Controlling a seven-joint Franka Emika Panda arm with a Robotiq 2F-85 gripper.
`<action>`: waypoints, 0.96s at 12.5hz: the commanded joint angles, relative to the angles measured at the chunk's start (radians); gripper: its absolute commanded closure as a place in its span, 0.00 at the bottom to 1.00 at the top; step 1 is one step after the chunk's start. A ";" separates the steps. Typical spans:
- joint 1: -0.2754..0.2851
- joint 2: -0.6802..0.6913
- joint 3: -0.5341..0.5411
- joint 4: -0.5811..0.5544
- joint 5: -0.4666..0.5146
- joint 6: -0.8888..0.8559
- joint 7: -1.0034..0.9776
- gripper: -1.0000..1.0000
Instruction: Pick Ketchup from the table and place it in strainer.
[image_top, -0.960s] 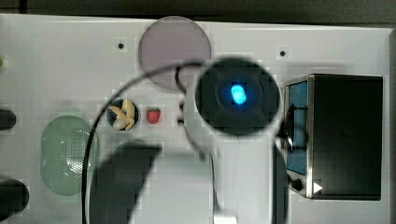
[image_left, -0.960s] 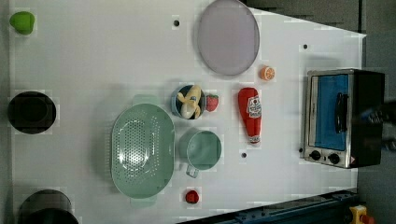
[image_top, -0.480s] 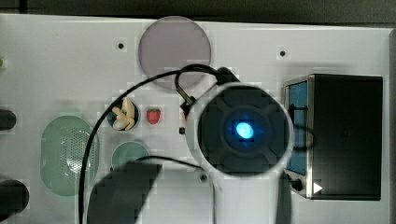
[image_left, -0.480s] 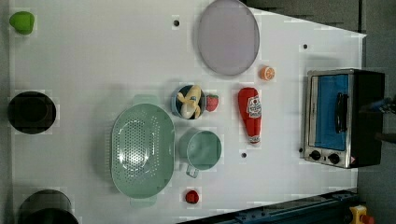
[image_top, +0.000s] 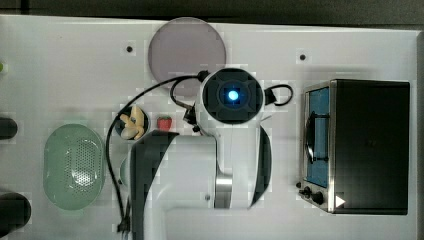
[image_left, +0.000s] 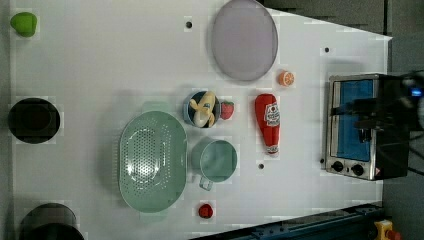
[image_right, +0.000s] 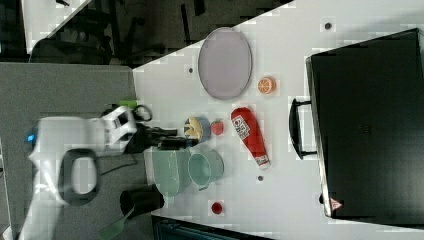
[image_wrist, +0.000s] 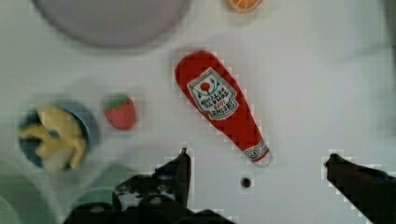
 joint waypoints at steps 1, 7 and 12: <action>-0.014 0.054 -0.003 -0.065 0.006 0.136 -0.341 0.00; 0.017 0.213 0.000 -0.181 -0.004 0.470 -0.440 0.00; 0.021 0.344 -0.008 -0.239 -0.010 0.659 -0.440 0.00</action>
